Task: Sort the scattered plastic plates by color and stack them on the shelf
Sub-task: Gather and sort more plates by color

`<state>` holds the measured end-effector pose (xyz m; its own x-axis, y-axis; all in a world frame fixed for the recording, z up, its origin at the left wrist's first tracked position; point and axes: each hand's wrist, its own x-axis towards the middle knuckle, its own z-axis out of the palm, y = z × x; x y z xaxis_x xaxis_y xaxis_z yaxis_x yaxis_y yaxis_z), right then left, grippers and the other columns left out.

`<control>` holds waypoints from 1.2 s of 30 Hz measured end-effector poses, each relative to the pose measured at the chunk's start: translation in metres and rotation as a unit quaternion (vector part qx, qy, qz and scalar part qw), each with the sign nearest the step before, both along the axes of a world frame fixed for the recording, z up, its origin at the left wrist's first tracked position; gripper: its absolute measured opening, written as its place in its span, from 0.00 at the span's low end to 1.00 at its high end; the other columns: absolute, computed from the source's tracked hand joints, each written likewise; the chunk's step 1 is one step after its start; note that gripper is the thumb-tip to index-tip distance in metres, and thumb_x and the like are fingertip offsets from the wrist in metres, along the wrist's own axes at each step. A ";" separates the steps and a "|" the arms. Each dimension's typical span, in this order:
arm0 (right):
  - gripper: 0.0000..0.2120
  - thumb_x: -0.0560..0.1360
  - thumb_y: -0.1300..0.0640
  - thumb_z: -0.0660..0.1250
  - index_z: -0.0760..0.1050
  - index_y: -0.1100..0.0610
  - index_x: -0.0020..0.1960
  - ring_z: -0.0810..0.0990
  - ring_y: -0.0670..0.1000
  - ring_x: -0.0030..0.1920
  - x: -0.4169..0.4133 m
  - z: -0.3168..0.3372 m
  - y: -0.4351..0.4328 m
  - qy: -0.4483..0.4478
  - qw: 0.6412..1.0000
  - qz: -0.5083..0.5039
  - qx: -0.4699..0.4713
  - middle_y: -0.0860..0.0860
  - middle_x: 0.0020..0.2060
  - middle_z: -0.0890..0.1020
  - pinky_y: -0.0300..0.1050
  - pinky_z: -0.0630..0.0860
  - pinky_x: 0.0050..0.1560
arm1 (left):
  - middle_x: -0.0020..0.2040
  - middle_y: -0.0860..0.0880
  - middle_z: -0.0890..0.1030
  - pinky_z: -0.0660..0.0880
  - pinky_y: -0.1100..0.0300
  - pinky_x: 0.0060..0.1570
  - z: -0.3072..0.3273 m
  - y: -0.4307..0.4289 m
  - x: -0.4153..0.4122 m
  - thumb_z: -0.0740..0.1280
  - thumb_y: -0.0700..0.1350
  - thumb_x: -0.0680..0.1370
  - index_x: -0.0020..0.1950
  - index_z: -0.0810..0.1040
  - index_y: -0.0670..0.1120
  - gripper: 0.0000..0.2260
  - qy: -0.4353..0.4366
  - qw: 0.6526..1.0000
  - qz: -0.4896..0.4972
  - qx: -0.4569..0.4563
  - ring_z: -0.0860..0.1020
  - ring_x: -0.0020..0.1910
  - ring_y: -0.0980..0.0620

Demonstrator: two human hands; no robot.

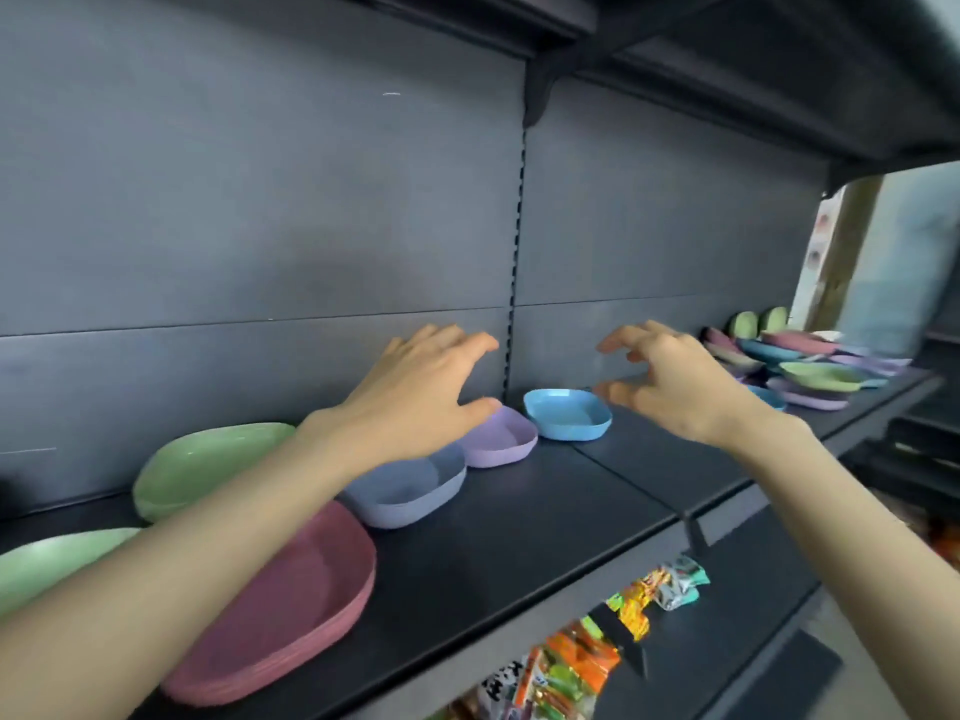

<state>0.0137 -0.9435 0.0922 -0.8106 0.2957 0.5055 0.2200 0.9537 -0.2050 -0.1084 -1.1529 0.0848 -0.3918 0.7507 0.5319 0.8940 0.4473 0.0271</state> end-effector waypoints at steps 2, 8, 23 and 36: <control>0.21 0.73 0.51 0.70 0.72 0.54 0.63 0.74 0.54 0.57 0.025 0.000 0.039 -0.007 1.000 -0.023 0.012 0.53 0.57 0.74 0.41 0.68 0.52 | 0.66 0.51 0.69 0.61 0.54 0.62 -0.001 0.043 0.017 0.61 0.56 0.78 0.72 0.61 0.52 0.24 -0.013 1.000 -0.012 -0.002 0.64 0.66 0.50; 0.20 0.72 0.53 0.70 0.73 0.57 0.61 0.72 0.55 0.61 0.091 -0.004 0.143 -0.025 0.997 -0.075 0.020 0.54 0.58 0.74 0.44 0.64 0.56 | 0.65 0.51 0.70 0.60 0.53 0.65 -0.004 0.162 0.060 0.61 0.57 0.77 0.71 0.62 0.52 0.24 -0.047 0.998 -0.036 -0.005 0.65 0.66 0.50; 0.19 0.73 0.52 0.68 0.73 0.56 0.62 0.73 0.57 0.55 0.075 0.003 0.373 -0.033 0.995 -0.088 0.038 0.54 0.56 0.73 0.43 0.65 0.49 | 0.64 0.52 0.71 0.61 0.55 0.62 0.013 0.389 0.046 0.61 0.59 0.77 0.71 0.62 0.54 0.25 -0.035 0.997 -0.062 -0.021 0.66 0.64 0.51; 0.19 0.73 0.50 0.69 0.73 0.53 0.62 0.74 0.56 0.55 0.020 0.000 0.581 -0.054 0.992 -0.112 0.012 0.51 0.51 0.73 0.50 0.70 0.56 | 0.64 0.51 0.72 0.64 0.54 0.62 0.003 0.608 -0.014 0.62 0.58 0.77 0.71 0.63 0.53 0.24 -0.070 0.992 -0.086 -0.053 0.68 0.64 0.50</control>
<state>0.0339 -0.3626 0.0922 -0.7761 0.4628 0.4284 0.4462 0.8830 -0.1455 -0.1226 -0.5453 0.0875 -0.3170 0.8614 0.3968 0.9483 0.2951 0.1169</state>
